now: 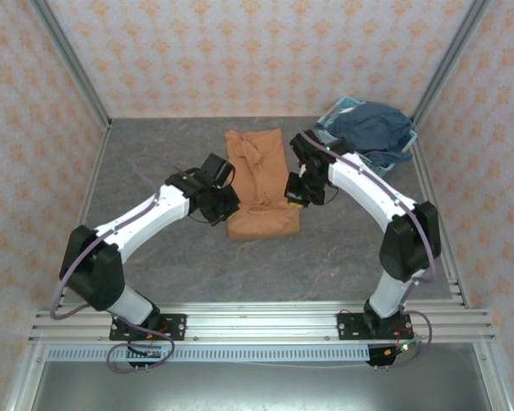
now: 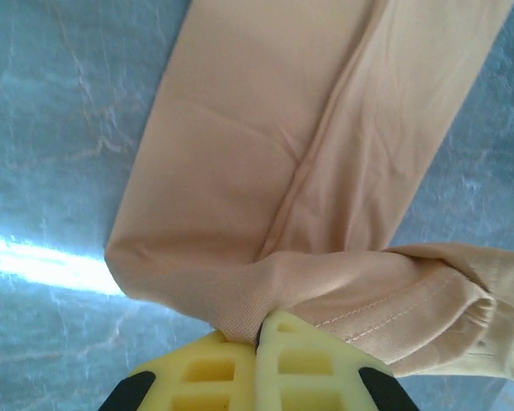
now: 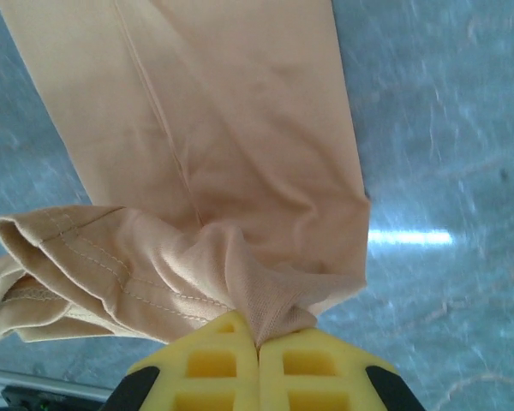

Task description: Fold and stack the t-shirts

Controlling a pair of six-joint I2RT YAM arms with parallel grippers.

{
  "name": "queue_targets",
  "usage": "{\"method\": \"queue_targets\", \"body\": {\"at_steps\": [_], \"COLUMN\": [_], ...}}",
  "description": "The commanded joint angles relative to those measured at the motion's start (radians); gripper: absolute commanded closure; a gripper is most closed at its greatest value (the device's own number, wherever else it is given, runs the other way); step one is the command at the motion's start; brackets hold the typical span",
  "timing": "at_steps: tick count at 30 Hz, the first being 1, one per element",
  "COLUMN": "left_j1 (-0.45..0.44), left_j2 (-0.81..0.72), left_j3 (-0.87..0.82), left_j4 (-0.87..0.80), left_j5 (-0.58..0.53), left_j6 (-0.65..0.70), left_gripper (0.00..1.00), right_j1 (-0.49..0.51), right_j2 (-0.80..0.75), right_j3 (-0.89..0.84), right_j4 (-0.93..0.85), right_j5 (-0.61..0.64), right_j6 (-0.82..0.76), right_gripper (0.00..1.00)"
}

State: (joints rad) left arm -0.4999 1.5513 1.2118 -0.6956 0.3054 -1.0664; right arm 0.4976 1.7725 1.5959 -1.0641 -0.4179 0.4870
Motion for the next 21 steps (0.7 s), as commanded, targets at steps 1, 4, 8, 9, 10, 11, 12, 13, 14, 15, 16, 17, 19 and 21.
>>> {"method": "queue_targets", "body": {"at_steps": [1, 4, 8, 9, 10, 11, 12, 13, 14, 15, 16, 17, 19, 21], "left_j1": [0.039, 0.073, 0.11, 0.12, 0.127, 0.135, 0.142, 0.147, 0.154, 0.161, 0.167, 0.171, 0.173, 0.172], "left_j2": [0.051, 0.117, 0.222, 0.248, 0.277, 0.309, 0.339, 0.366, 0.403, 0.43, 0.446, 0.453, 0.433, 0.352], "left_j3": [0.071, 0.125, 0.2, 0.215, 0.23, 0.246, 0.262, 0.277, 0.292, 0.309, 0.322, 0.329, 0.334, 0.297], "left_j4": [-0.025, -0.011, 0.009, 0.016, 0.016, 0.017, 0.022, 0.024, 0.033, 0.044, 0.057, 0.081, 0.098, 0.098], "left_j5": [-0.017, -0.01, -0.003, 0.003, 0.005, 0.007, 0.009, 0.009, 0.011, 0.015, 0.02, 0.021, 0.0, -0.054], "left_j6": [0.065, 0.088, 0.125, 0.131, 0.138, 0.145, 0.151, 0.156, 0.164, 0.17, 0.176, 0.179, 0.183, 0.179], "left_gripper": [1.0, 1.0, 1.0, 1.0, 1.0, 1.0, 1.0, 1.0, 0.95, 0.81, 0.68, 0.58, 0.47, 0.41], "right_j1": [-0.016, -0.034, -0.059, -0.067, -0.073, -0.08, -0.087, -0.094, -0.101, -0.108, -0.114, -0.121, -0.132, -0.14], "right_j2": [0.086, 0.157, 0.256, 0.287, 0.314, 0.345, 0.371, 0.392, 0.417, 0.437, 0.452, 0.462, 0.461, 0.435], "right_j3": [0.11, 0.185, 0.256, 0.277, 0.296, 0.313, 0.326, 0.337, 0.349, 0.363, 0.377, 0.394, 0.416, 0.433], "right_j4": [-0.037, -0.03, 0.003, 0.007, 0.009, 0.016, 0.029, 0.043, 0.056, 0.07, 0.073, 0.075, 0.081, 0.067], "right_j5": [0.037, 0.03, 0.015, 0.006, 0.001, -0.008, -0.017, -0.024, -0.032, -0.038, -0.031, -0.02, -0.008, 0.022], "right_j6": [-0.05, -0.059, -0.067, -0.067, -0.064, -0.063, -0.061, -0.06, -0.06, -0.067, -0.071, -0.078, -0.093, -0.108], "right_gripper": [1.0, 1.0, 1.0, 1.0, 1.0, 1.0, 1.0, 1.0, 0.94, 0.81, 0.71, 0.62, 0.52, 0.46]}}
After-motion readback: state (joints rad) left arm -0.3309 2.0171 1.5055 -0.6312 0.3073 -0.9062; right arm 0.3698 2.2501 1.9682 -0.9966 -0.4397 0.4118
